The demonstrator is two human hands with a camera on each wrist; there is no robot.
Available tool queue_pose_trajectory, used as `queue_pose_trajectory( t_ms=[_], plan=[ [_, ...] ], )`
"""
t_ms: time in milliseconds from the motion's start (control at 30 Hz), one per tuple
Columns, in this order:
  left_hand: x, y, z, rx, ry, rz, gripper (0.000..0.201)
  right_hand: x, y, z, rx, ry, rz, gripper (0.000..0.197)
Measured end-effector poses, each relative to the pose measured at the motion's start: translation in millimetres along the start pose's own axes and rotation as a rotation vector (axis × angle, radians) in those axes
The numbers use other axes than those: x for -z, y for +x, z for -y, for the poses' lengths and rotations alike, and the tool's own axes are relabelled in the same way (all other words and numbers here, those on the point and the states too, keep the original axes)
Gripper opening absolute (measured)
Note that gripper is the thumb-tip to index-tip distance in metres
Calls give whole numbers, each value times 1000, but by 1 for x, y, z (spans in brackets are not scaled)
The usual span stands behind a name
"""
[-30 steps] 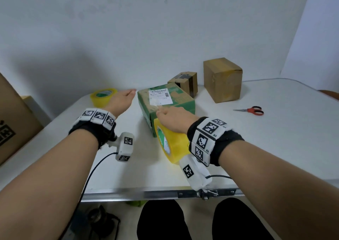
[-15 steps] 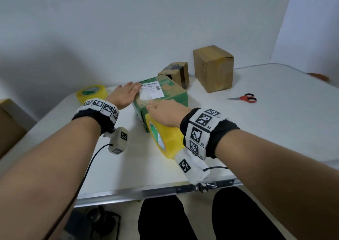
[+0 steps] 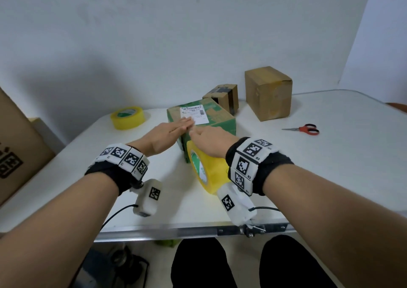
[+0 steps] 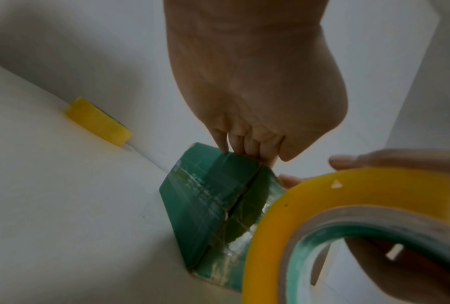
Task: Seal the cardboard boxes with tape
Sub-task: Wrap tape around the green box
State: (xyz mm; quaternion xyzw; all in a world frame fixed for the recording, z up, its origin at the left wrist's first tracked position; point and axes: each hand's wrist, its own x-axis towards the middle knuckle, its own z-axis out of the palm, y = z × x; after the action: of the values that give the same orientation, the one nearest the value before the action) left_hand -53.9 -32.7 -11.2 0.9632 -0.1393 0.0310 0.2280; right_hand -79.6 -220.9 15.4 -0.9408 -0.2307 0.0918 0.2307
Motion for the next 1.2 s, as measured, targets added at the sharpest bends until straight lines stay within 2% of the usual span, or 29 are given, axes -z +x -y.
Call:
queue_pose_trajectory(
  t_ms=[167,267,333,433,500,533,600,667,800,900,1000,1100,1200],
  plan=[
    [-4,-9,8,-70,64,-36,62,0,0,-1,-12,37,6,49],
    [-9,-9,12,-194,141,-104,65,0,-2,-4,-23,98,-9,50],
    [-9,-9,15,-229,162,-137,64,-2,-4,-8,-77,180,-38,59],
    [-10,-8,14,-211,168,-160,63,-3,1,-15,-166,418,-53,82],
    [-10,-7,14,-176,156,-156,63,-2,-1,-17,-194,690,-3,85],
    [-11,-6,16,-167,134,-155,63,-2,-2,-20,-193,808,45,81],
    [-10,-5,20,-170,67,-167,64,0,-10,-23,-165,946,148,54],
    [-9,-3,25,-183,52,-181,65,0,-15,-25,-160,974,208,35],
    [-7,2,24,-159,80,-176,64,4,-19,-24,-157,969,215,26],
    [-6,2,22,-114,71,-166,63,8,-23,-22,-179,894,228,31],
    [-6,1,20,-87,89,-147,62,11,-25,-23,-227,840,256,28],
    [-5,3,16,-22,111,-128,61,10,-21,-22,-247,781,244,48],
    [0,6,7,90,-20,-98,49,8,-18,-23,-263,773,246,49]
  ],
)
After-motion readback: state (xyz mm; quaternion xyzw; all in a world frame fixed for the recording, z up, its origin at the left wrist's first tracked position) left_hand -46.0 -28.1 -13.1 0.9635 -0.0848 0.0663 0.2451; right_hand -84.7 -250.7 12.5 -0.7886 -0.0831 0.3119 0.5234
